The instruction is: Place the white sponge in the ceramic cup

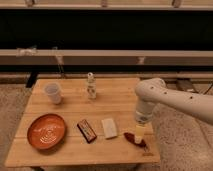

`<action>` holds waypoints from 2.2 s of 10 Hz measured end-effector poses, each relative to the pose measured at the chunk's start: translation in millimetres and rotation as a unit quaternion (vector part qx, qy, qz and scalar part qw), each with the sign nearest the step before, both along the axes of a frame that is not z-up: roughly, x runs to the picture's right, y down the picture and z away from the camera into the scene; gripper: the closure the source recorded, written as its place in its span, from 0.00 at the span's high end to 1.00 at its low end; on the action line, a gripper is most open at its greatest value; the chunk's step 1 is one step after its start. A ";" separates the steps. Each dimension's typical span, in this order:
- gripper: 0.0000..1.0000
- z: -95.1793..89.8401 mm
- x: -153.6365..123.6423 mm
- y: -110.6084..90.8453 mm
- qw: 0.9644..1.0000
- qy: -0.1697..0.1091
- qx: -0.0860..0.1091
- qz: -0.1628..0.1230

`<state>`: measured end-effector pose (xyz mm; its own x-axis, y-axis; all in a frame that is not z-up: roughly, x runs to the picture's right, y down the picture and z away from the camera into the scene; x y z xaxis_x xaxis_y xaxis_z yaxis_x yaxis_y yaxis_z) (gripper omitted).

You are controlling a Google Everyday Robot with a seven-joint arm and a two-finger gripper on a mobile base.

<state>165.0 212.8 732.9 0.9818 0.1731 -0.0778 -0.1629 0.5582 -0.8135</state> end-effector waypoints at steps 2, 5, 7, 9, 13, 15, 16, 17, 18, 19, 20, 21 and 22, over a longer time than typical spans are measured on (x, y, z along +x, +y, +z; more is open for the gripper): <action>0.80 0.0 0.0 0.0 1.000 0.000 0.000 0.000; 0.80 0.0 0.0 0.0 1.000 0.000 0.000 0.000; 0.80 0.0 0.0 0.0 1.000 0.000 0.000 0.000; 0.80 0.0 0.0 0.0 1.000 0.000 0.000 0.000; 0.80 0.0 0.0 0.0 1.000 0.000 0.000 0.000; 0.80 0.0 0.0 0.0 1.000 0.000 0.000 0.000; 0.80 0.0 0.0 0.0 1.000 0.000 0.000 0.000; 0.80 0.0 0.0 0.1 1.000 0.000 0.000 0.000; 0.80 0.0 0.0 0.0 1.000 0.000 0.000 0.000; 0.80 0.0 0.0 0.0 1.000 0.000 0.000 0.000; 0.80 0.1 -0.2 -0.1 1.000 0.000 0.000 0.000; 0.80 0.3 -0.5 -0.4 1.000 0.002 0.000 0.000; 0.80 -1.6 -3.7 -8.1 0.999 0.035 -0.006 0.001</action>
<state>161.3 204.7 731.3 0.9738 0.1732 -0.1474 -0.2197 0.5487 -0.8067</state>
